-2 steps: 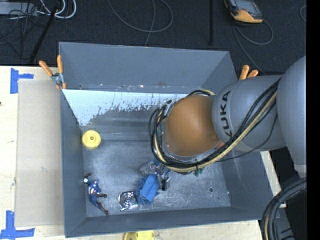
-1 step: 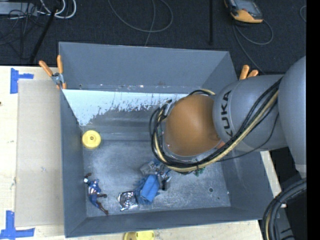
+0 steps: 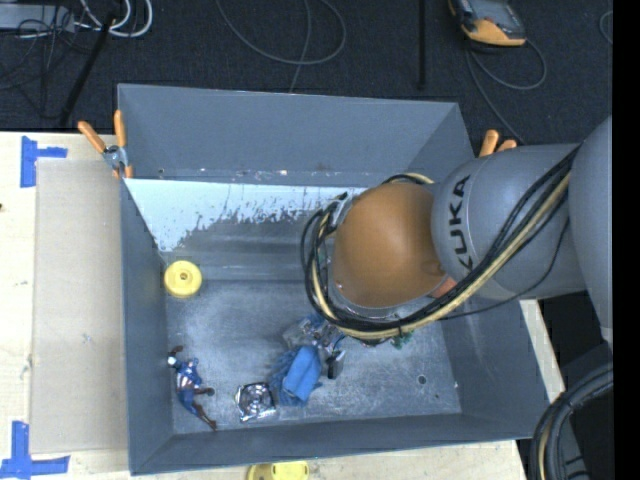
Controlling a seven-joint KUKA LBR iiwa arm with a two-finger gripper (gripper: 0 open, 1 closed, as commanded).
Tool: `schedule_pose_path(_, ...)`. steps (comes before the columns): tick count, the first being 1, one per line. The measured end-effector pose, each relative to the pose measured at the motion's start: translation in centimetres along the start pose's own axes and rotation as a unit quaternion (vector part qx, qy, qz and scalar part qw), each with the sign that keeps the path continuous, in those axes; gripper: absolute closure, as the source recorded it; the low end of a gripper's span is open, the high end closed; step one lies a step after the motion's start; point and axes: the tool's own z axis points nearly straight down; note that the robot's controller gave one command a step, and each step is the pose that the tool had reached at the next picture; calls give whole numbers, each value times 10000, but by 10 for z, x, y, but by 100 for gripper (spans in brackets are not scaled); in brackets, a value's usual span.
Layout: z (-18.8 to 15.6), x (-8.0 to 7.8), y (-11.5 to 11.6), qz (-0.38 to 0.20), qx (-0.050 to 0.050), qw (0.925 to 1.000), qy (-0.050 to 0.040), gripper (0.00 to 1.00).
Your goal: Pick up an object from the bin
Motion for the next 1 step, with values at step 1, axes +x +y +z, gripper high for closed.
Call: schedule_pose_path(1, -12, -1, 0, 3, 15, 10000, -21, 100)
